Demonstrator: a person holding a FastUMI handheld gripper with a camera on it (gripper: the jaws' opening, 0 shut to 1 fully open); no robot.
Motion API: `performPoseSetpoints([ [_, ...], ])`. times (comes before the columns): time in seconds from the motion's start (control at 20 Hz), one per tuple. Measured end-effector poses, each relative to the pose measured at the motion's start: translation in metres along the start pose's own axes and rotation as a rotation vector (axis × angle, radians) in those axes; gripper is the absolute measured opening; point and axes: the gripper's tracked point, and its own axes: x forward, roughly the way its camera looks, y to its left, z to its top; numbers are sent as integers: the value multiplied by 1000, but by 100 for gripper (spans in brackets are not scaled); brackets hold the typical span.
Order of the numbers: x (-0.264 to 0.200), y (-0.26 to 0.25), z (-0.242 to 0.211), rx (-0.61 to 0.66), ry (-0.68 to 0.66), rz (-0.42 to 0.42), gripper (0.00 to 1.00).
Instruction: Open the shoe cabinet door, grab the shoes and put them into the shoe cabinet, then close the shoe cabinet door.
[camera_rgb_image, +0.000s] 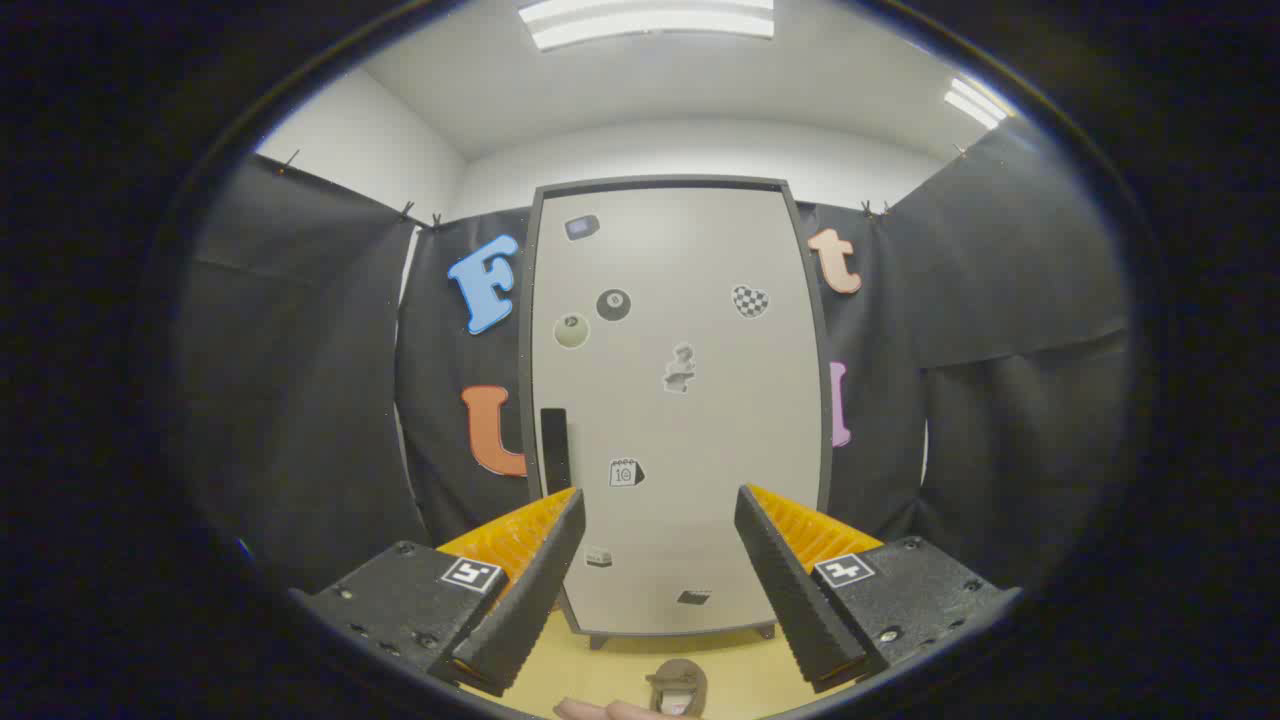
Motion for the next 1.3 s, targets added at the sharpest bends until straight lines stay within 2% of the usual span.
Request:
performPoseSetpoints([
  [0.55,5,-1,1,-38,-36,-22,99],
  [0.75,17,5,-3,-16,-31,10,99],
  [0.95,50,22,-10,-27,-14,41,98],
  [1.3,135,86,-37,-55,53,170,99],
])
